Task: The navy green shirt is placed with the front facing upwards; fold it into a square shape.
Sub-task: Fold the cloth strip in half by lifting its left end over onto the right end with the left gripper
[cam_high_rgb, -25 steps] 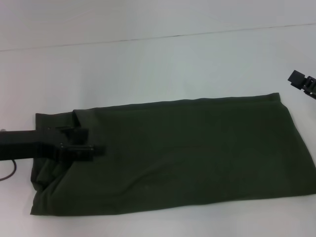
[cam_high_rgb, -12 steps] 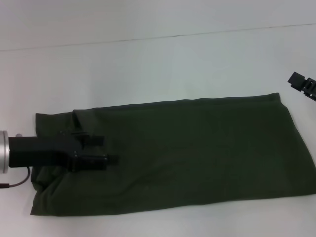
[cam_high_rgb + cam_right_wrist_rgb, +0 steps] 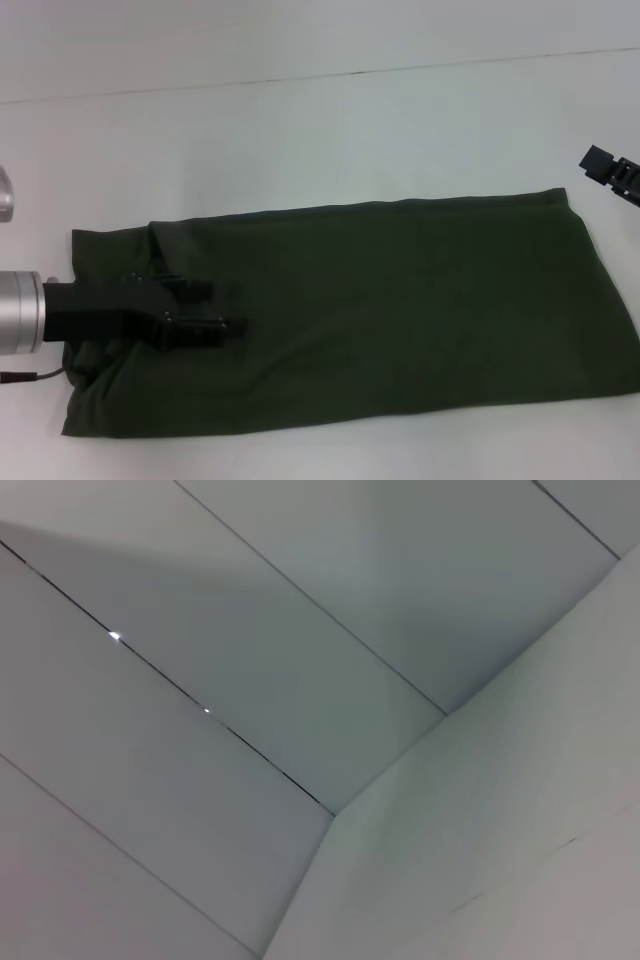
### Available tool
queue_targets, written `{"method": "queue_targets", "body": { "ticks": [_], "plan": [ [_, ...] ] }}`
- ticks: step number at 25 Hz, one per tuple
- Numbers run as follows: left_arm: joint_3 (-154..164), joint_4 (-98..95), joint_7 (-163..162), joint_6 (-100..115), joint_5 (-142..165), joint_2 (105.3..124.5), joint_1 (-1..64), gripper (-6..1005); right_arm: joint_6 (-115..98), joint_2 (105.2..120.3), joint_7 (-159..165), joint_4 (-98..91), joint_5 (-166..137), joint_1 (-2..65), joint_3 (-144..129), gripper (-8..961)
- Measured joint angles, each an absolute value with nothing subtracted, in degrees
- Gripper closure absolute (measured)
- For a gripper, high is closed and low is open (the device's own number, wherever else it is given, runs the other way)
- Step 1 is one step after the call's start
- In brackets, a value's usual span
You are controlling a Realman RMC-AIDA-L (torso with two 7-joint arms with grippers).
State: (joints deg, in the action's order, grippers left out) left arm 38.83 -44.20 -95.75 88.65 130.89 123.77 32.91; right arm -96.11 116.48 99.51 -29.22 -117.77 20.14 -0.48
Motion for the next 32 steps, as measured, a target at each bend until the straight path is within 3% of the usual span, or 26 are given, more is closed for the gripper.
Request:
{"method": "queue_targets", "body": {
  "ticks": [32],
  "plan": [
    [40.4,-43.0,-97.2,76.1,135.0,123.64,31.7,158,-96.9,116.35,99.6,-28.9,-117.8,19.7,-0.3,437]
  ]
}}
